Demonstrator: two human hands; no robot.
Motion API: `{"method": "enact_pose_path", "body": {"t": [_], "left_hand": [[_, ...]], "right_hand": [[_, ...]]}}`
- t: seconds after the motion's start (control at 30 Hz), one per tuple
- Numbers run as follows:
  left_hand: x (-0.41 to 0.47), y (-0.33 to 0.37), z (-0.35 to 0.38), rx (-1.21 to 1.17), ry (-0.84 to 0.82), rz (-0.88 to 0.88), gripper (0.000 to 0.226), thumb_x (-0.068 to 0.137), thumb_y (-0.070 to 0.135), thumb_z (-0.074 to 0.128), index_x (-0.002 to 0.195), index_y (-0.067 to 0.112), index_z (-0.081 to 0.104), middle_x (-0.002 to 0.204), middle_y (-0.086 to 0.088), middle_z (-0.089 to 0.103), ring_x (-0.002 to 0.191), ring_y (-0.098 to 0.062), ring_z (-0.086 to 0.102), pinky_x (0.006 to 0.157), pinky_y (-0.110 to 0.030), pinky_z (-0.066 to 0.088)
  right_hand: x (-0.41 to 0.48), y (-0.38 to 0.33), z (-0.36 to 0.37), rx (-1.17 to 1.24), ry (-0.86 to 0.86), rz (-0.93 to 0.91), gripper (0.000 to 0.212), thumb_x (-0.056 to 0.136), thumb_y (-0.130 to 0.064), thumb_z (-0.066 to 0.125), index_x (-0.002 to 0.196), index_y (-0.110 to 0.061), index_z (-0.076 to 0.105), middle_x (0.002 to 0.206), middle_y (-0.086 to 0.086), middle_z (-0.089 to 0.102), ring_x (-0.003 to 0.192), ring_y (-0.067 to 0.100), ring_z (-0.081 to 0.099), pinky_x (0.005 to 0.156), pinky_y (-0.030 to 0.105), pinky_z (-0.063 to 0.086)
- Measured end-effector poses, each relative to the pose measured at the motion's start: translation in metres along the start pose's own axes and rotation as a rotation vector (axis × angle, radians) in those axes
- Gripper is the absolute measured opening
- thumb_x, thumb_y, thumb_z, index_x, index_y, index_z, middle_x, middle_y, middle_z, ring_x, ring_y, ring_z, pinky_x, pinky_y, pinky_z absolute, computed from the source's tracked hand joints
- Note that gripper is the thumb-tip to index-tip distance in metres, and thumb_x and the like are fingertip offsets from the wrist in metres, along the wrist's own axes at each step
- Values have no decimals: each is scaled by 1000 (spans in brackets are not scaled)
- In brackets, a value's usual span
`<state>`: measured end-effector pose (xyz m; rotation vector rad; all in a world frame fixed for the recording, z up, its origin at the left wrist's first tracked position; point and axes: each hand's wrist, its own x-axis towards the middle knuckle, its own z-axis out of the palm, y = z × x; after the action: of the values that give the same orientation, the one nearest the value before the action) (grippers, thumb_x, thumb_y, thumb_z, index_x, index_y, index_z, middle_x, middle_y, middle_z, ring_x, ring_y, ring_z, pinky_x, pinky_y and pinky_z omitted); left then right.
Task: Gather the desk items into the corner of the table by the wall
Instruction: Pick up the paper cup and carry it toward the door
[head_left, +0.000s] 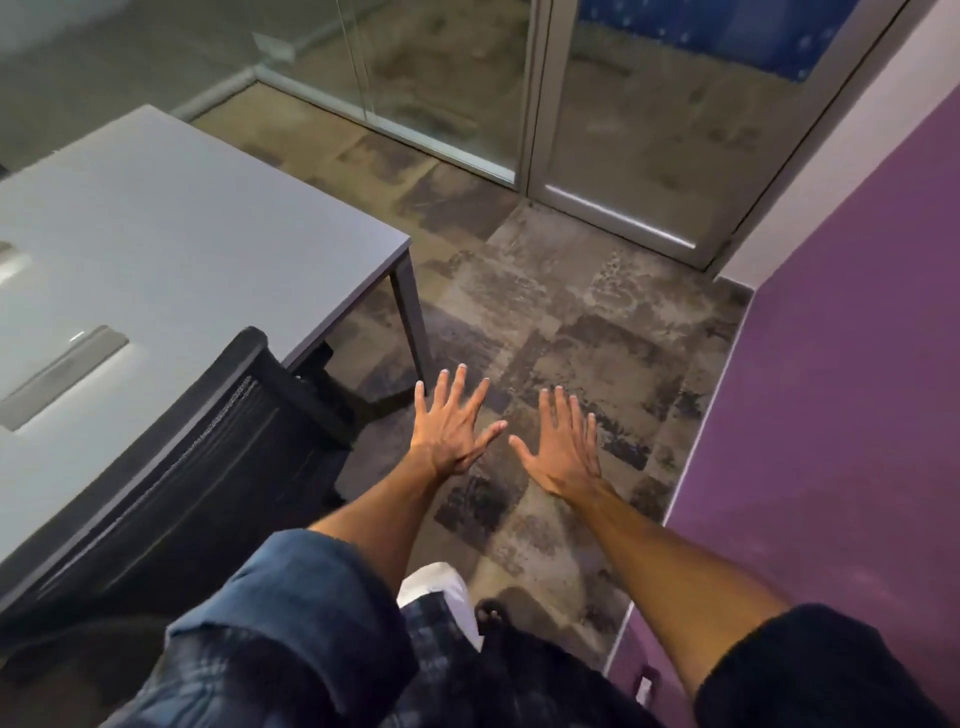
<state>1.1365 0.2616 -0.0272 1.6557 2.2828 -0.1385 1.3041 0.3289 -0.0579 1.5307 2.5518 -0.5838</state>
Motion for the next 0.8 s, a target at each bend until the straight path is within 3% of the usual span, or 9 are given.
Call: {"method": "enact_pose_path", "body": {"t": [0.27,0.53,0.8], "left_hand": [[125,12,-39,5,19,55,76,90,73,13,154,33,1,163,-6,-9,149,-30,-7,116,-58,-8],[288,-16,-90,-29,36,29,76,91,72,14,154,31,3,163,-8,-6,149,-32,-5,116,-60,-4],[412,-70,-156,-71,78,-93,75,92,71,12,154,31,0,162,-9,-8,149,-32,-6,116,-59,-5]], "right_hand": [[112,24,-54,-12,57,36,89,90,-67,35,156,-18,0,164,7,-5,151,28,-6,120,50,-4],[283,12,-116,-55,22,25,89,91,-70,29,156,-17,-1,163,8,-7,151,29,-7,121,51,-4],[445,-29,-167,-114,30,-133,91,89,-73,25,155,-17,-1,163,8,-7,151,29,-7,121,52,-3]]}}
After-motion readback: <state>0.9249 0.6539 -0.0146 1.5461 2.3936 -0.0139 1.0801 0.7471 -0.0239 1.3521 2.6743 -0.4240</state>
